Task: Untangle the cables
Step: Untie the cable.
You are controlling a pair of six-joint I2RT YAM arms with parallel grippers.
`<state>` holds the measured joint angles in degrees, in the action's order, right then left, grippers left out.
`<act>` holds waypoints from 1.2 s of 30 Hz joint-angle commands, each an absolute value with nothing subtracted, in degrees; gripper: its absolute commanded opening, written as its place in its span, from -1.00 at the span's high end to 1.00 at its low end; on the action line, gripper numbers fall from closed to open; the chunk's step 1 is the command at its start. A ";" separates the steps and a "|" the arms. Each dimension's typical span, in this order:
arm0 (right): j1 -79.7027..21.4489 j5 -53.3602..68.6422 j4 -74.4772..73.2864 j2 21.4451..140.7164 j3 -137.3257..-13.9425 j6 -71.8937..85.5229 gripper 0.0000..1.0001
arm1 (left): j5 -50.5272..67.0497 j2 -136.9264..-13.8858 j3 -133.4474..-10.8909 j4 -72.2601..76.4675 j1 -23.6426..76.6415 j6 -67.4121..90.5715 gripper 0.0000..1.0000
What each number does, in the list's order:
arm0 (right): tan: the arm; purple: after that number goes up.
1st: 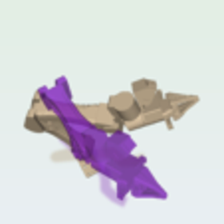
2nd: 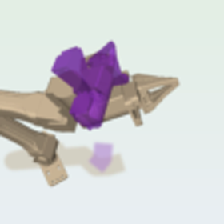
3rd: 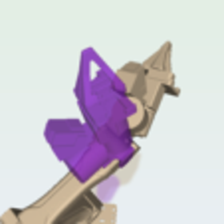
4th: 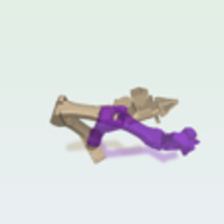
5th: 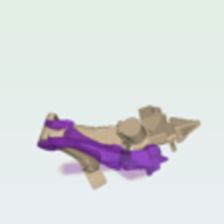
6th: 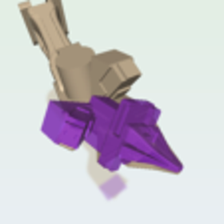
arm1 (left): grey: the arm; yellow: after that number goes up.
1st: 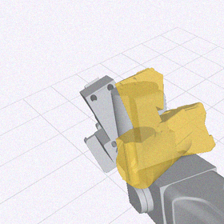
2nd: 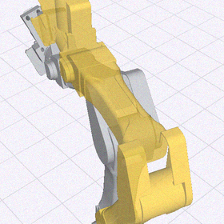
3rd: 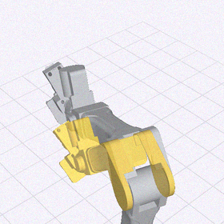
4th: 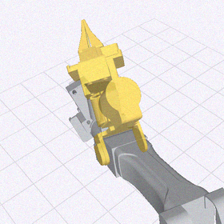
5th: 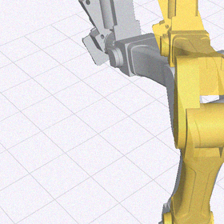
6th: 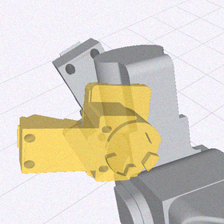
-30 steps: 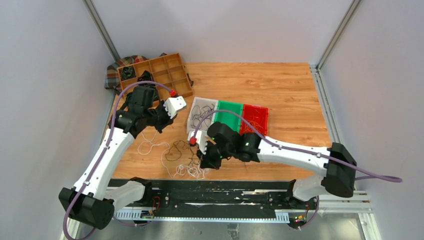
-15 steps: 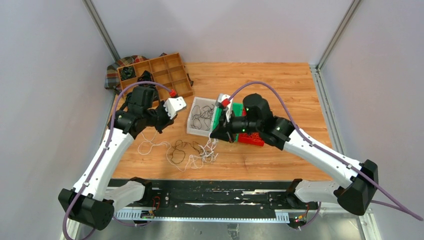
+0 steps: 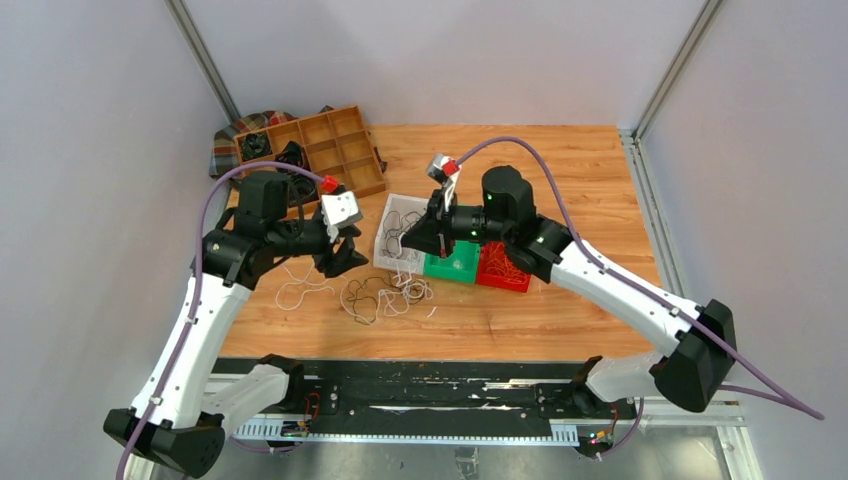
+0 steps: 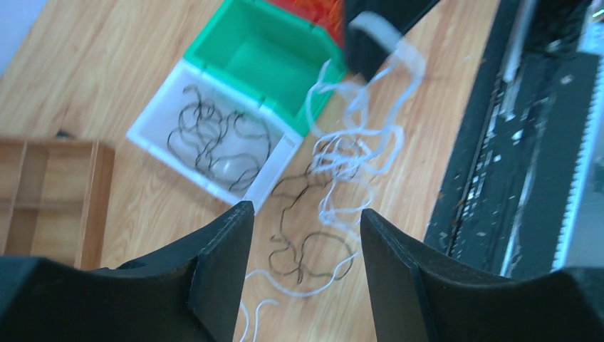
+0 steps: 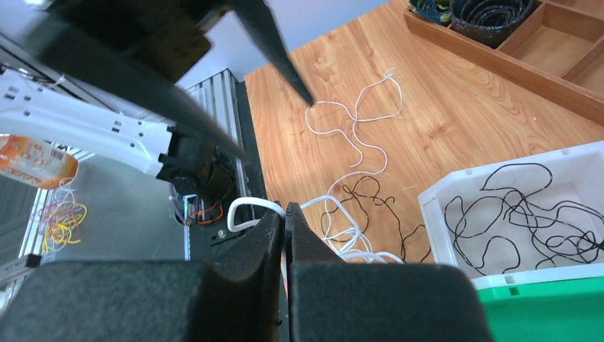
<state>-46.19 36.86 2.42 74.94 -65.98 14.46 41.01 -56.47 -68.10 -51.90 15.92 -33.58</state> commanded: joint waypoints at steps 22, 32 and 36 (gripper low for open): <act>-59.44 13.44 3.30 82.08 -75.02 15.95 0.99 | 38.57 -49.05 -62.20 -44.74 18.67 -26.03 0.40; -60.86 13.18 0.73 80.99 -74.44 14.10 0.99 | 38.48 -46.45 -59.63 -39.34 18.72 -23.11 0.53; -60.90 14.00 1.58 81.04 -74.73 15.63 0.99 | 45.74 -45.60 -58.39 -41.43 18.72 -23.79 0.11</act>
